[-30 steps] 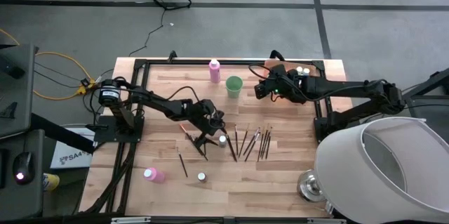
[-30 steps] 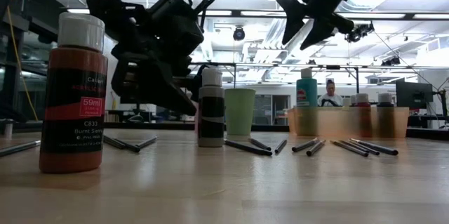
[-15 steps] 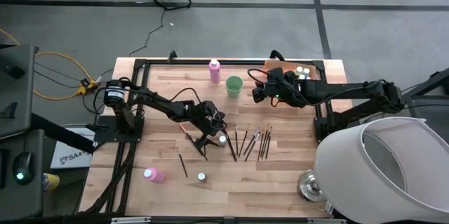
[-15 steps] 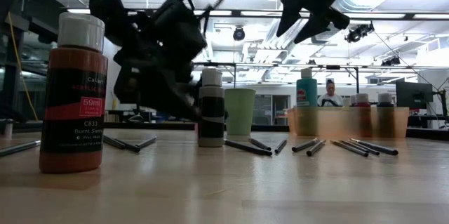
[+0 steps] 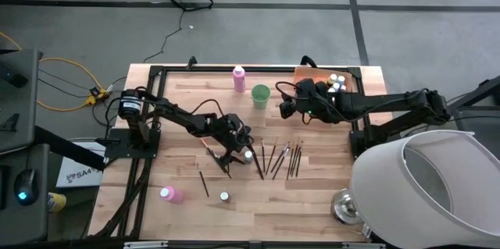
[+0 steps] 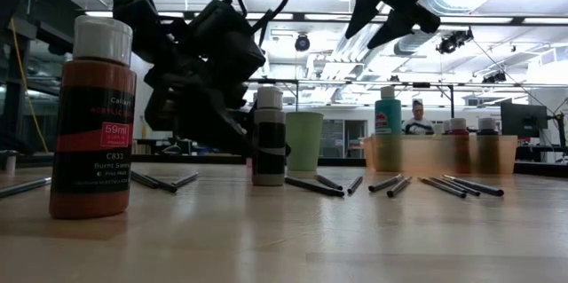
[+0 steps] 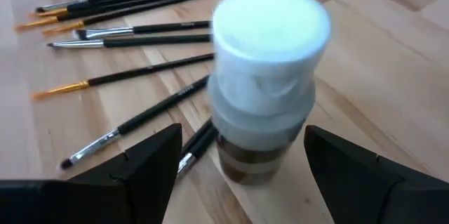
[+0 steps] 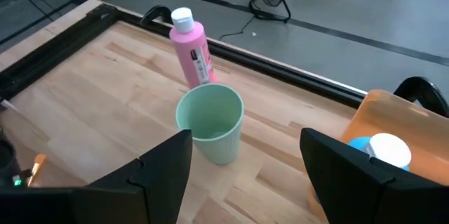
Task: Pick & Place Paint Supplies
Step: Put the small gray paint bottle into the orange bin
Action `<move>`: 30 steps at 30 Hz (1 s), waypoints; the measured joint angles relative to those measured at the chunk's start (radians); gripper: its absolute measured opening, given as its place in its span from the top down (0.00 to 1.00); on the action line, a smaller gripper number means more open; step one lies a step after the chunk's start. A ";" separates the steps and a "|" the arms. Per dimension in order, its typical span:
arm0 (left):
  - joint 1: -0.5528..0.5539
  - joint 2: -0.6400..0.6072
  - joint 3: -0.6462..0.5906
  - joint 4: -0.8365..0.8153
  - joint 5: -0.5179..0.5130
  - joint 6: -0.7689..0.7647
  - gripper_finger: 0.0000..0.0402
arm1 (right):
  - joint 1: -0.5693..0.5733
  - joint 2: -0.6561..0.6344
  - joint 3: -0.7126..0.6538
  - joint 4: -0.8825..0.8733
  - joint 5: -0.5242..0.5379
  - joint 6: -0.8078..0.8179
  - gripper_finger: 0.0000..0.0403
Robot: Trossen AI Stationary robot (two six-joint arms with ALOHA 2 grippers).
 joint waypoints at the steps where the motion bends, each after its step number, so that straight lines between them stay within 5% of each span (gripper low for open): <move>1: -0.002 0.000 0.000 0.000 0.000 0.000 0.27 | 0.003 0.000 0.000 0.004 0.008 0.000 0.36; 18: -0.026 0.005 0.000 0.026 -0.062 -0.001 0.28 | 0.010 0.000 0.000 0.039 0.013 0.004 0.36; 30: -0.026 0.064 0.001 0.063 -0.055 -0.065 0.50 | 0.010 0.000 0.000 0.051 0.009 0.005 0.36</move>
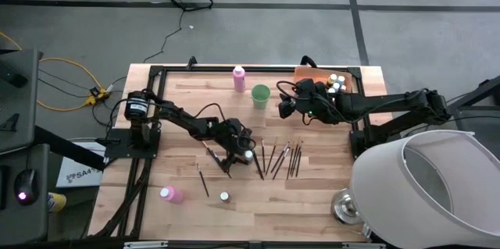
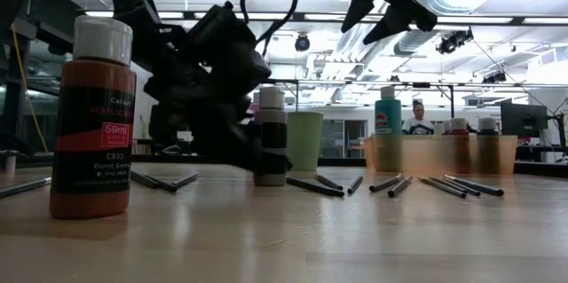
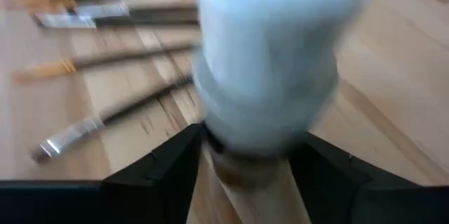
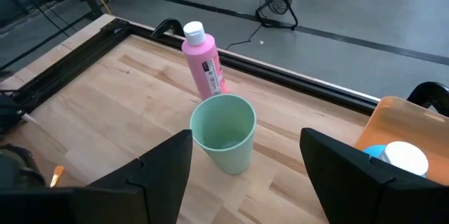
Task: Pick & Place Paint Supplies
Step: Put the small gray paint bottle into the orange bin
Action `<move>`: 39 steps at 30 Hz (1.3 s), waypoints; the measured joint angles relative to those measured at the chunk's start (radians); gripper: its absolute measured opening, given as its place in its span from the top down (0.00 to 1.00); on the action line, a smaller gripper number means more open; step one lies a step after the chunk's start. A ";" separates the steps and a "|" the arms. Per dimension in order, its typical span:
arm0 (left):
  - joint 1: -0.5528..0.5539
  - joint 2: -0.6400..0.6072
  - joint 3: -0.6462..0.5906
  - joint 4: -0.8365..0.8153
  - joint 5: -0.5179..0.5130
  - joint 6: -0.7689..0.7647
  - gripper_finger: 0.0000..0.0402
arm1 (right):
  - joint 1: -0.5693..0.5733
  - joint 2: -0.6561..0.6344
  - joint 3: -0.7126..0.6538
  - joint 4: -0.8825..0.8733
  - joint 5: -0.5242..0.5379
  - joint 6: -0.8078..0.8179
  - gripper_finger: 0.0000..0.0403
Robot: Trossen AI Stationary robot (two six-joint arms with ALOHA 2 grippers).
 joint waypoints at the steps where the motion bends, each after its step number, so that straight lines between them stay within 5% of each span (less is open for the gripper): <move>1: 0.000 0.000 -0.002 -0.006 0.000 -0.009 0.52 | 0.001 0.000 0.000 0.000 -0.003 0.000 0.36; 11: 0.000 0.000 0.000 0.003 -0.005 -0.058 0.74 | 0.054 0.000 0.000 0.008 -0.052 -0.001 0.36; 26: 0.001 -0.159 0.002 -0.032 -0.178 -0.151 0.72 | 0.135 0.000 0.000 0.062 -0.324 -0.122 0.36; 33: 0.001 -0.197 0.095 -0.251 -0.224 -0.173 0.72 | 0.157 0.013 0.000 0.196 -0.449 -0.259 0.36; 39: 0.001 -0.197 0.200 -0.402 -0.259 -0.122 0.72 | 0.140 0.051 0.073 0.144 -0.479 -0.343 0.36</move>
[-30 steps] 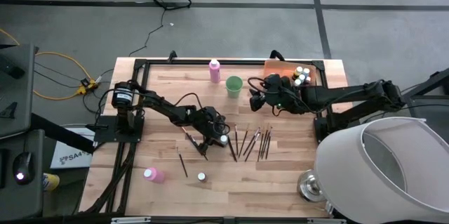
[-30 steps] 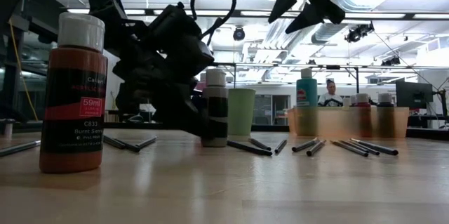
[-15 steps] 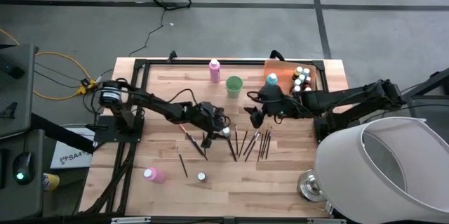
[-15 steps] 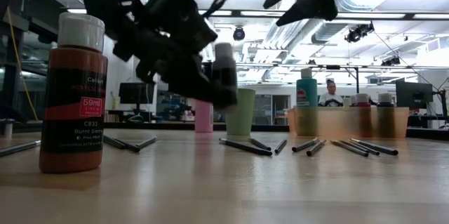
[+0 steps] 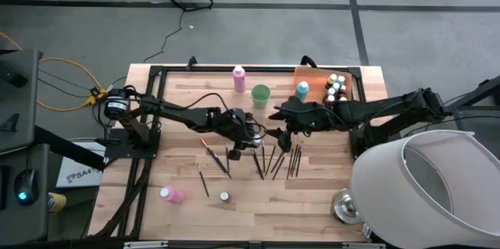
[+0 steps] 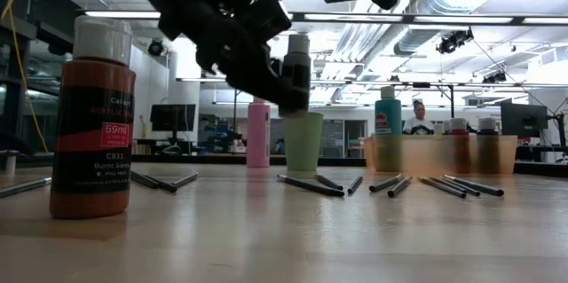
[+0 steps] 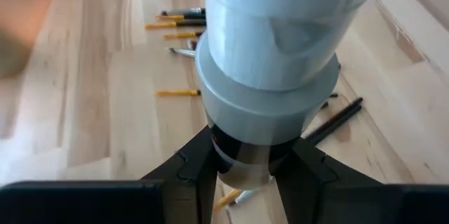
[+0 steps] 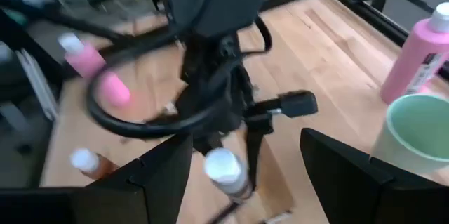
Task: Pick & Place Paint Supplies
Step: Put the small gray paint bottle into the orange bin
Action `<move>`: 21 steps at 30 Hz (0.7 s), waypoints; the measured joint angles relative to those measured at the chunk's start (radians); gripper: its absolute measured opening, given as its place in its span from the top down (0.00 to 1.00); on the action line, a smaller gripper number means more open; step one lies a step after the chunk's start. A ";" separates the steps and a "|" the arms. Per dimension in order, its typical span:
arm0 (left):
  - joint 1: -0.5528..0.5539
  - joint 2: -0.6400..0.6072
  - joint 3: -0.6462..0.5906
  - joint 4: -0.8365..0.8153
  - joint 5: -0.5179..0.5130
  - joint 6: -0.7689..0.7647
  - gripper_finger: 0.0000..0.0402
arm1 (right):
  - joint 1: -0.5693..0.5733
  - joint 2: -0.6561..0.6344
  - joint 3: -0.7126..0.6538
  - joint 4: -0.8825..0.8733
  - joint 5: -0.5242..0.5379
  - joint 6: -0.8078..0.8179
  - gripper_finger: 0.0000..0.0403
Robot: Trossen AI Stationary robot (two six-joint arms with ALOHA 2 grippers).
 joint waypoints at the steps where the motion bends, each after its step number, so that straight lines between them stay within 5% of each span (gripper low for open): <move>1: 0.000 0.000 0.010 -0.002 -0.001 0.002 0.72 | 0.000 0.014 0.024 -0.029 0.000 -0.020 0.36; 9: 0.000 0.000 0.040 -0.026 -0.007 0.003 0.72 | 0.000 0.126 0.223 -0.357 -0.004 -0.104 0.36; 21: 0.000 0.000 0.040 -0.036 -0.010 0.003 0.72 | 0.013 0.287 0.233 -0.276 -0.071 -0.197 0.36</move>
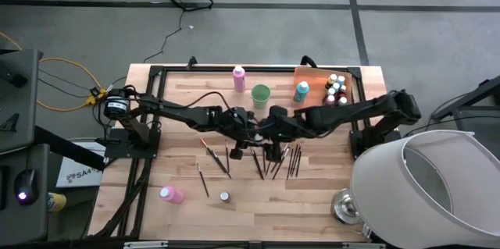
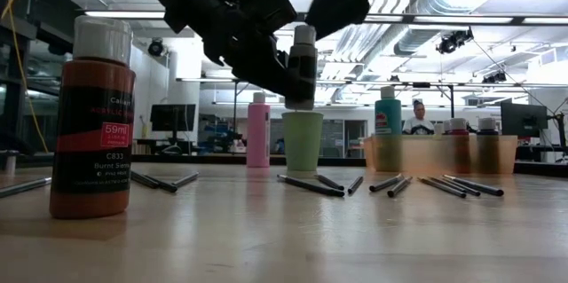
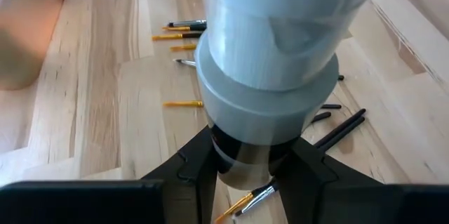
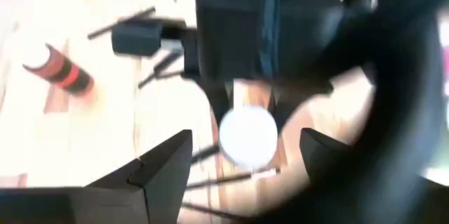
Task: Pick & Place Paint Supplies
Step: Put the small gray paint bottle into the orange bin
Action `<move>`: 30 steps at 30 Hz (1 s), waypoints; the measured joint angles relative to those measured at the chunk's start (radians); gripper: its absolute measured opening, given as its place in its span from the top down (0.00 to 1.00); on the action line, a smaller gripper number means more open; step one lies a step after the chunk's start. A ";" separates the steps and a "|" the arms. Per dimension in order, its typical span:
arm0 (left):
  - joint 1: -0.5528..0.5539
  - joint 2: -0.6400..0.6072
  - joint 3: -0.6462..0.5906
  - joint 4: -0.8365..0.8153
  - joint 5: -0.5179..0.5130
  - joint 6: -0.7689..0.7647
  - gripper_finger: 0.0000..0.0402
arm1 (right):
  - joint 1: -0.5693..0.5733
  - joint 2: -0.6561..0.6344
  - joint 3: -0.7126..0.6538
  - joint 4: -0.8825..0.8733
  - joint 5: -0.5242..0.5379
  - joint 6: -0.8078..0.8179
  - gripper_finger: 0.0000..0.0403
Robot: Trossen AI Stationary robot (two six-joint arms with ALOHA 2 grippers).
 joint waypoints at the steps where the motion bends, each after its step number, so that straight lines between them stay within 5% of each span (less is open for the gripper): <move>1: 0.000 0.000 0.000 -0.002 0.000 0.000 0.72 | 0.001 0.006 0.001 0.015 0.001 -0.007 0.36; 8: 0.000 0.000 0.000 -0.015 -0.002 -0.002 0.72 | 0.002 0.019 0.001 0.016 0.048 -0.016 0.37; 30: 0.000 0.000 0.000 -0.022 0.002 -0.003 0.72 | 0.002 0.052 0.000 0.050 0.029 0.037 0.69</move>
